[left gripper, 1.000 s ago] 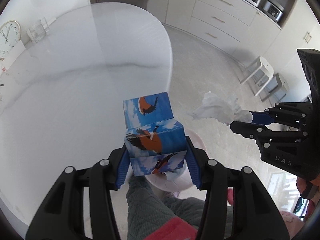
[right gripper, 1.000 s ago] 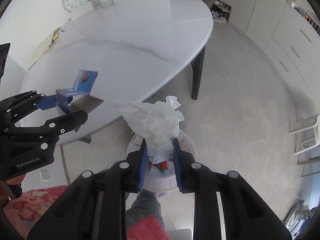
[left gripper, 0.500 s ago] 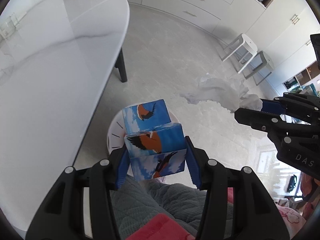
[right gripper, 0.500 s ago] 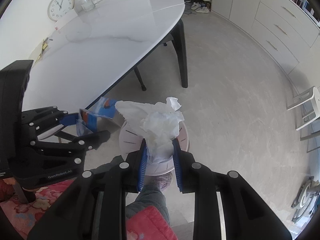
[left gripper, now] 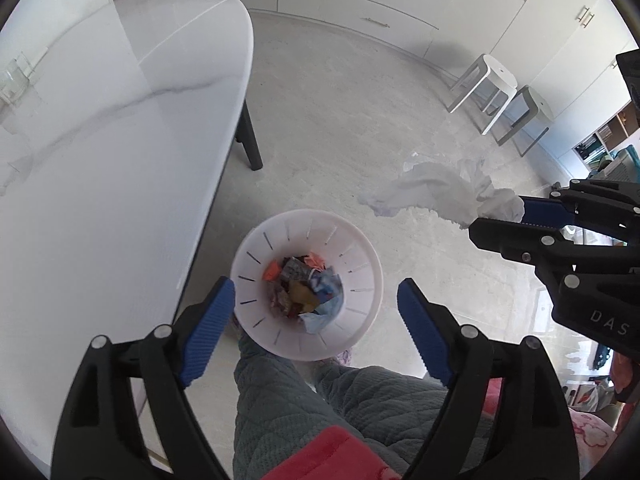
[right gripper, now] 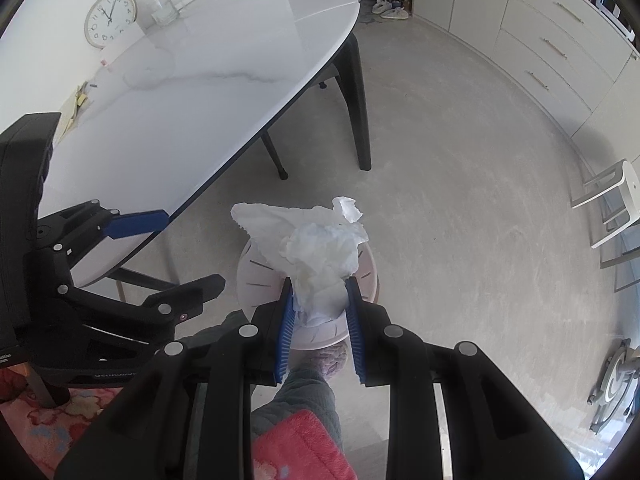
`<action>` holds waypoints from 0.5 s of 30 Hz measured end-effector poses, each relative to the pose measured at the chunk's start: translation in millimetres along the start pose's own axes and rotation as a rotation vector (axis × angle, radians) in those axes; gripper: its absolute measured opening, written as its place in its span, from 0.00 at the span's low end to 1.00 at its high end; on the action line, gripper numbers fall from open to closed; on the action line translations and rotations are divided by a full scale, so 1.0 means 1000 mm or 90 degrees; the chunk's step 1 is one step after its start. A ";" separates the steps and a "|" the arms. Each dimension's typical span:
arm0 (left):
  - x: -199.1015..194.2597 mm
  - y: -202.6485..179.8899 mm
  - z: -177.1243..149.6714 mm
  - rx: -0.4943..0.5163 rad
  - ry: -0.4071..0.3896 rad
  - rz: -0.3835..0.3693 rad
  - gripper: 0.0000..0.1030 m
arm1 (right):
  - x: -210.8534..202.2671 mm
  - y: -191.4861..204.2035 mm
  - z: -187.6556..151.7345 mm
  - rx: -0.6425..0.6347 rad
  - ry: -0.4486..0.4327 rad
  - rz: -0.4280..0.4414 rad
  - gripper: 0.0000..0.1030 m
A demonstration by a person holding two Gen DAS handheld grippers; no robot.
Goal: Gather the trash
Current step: 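Carry the box and tissue over the pink bin and release both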
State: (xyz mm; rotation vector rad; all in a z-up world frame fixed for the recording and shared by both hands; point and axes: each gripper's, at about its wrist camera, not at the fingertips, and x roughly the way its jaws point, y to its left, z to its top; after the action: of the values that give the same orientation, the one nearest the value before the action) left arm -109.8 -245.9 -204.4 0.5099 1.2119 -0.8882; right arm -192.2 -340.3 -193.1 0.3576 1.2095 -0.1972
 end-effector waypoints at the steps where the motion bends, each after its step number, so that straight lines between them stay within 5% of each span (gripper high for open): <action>1: -0.002 0.002 0.000 0.001 -0.010 -0.007 0.78 | 0.001 0.001 0.001 -0.001 0.001 0.001 0.25; 15: -0.027 0.041 -0.001 -0.073 -0.032 0.016 0.80 | 0.027 0.020 0.011 -0.044 0.041 0.029 0.25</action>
State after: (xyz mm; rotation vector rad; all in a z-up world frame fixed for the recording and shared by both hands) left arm -79.3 -212.6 -183.8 0.4079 1.2004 -0.8001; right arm -166.7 -324.3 -211.5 0.3331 1.2681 -0.1058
